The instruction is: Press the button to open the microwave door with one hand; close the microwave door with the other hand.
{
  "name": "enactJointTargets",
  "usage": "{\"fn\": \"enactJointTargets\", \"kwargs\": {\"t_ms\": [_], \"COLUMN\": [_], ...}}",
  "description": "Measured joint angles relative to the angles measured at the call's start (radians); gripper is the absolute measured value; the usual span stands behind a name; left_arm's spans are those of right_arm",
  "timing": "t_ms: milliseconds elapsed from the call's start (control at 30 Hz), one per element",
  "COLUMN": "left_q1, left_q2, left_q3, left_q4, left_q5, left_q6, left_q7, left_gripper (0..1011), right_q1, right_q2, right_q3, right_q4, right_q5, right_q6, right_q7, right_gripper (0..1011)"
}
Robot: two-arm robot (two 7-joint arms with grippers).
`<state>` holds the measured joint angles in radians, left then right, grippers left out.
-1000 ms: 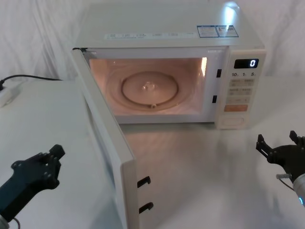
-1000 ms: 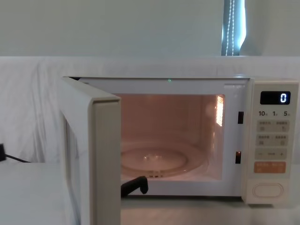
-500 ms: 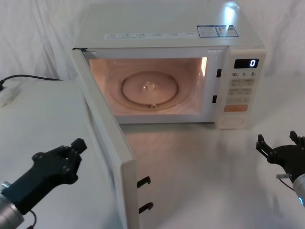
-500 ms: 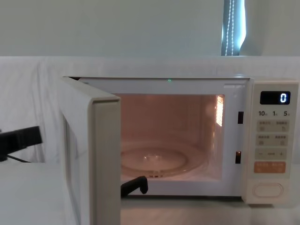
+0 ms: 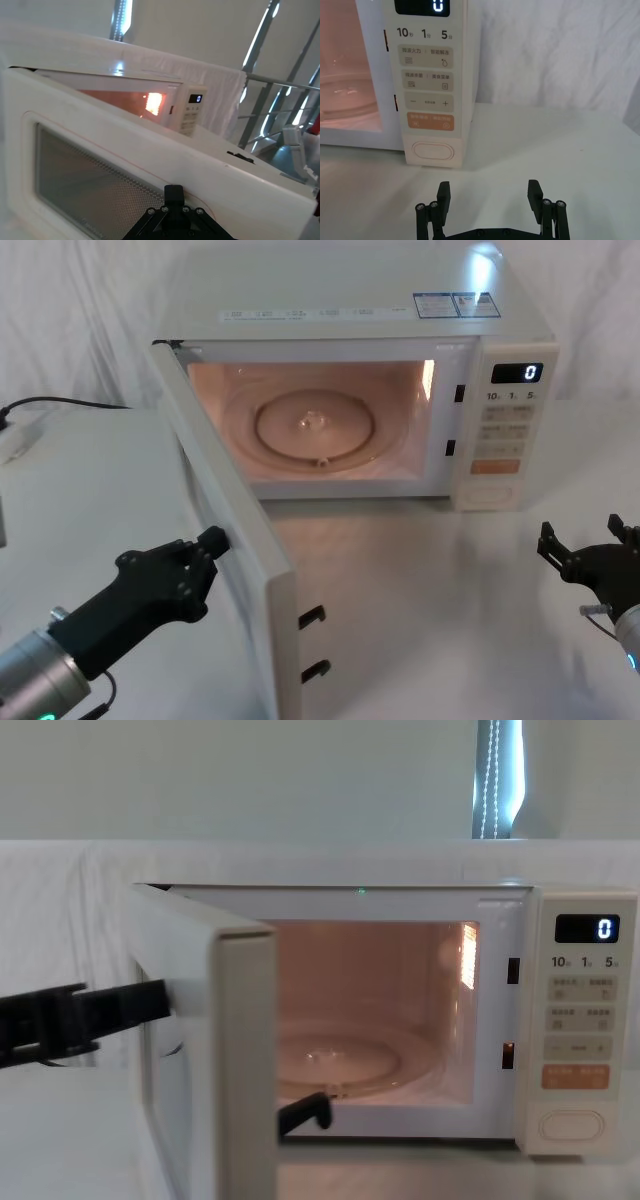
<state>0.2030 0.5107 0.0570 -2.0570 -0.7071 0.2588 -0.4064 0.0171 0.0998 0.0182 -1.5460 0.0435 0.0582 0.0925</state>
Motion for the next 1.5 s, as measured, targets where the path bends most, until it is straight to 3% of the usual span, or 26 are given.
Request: {"fn": "enactJointTargets", "kwargs": {"t_ms": [367,600,1100,1500], "left_q1": [-0.095,-0.167,-0.323,-0.414], "left_q2": [0.010,0.005,-0.043,-0.089], "left_q3": [0.085,0.146,0.247,0.297], "left_q4": [0.022,0.069,0.192,0.274], "left_q5": [0.005,0.027,0.077,0.106], "left_q6": [0.011,0.014,-0.014,-0.028], "left_q7": [0.013,0.038,0.121,0.165], "left_gripper": [0,0,0,0], "right_q1": [0.000,0.000,0.000,0.000], "right_q2": [0.000,0.000,0.000,0.000], "right_q3": [0.000,0.000,0.000,0.000], "right_q4": [0.000,0.000,0.000,0.000], "right_q5": [0.000,0.000,0.000,0.000], "right_q6": [0.000,0.000,0.000,0.000], "right_q7": [0.000,0.000,0.000,0.000], "right_gripper": [1002,1002,1002,1002]}}
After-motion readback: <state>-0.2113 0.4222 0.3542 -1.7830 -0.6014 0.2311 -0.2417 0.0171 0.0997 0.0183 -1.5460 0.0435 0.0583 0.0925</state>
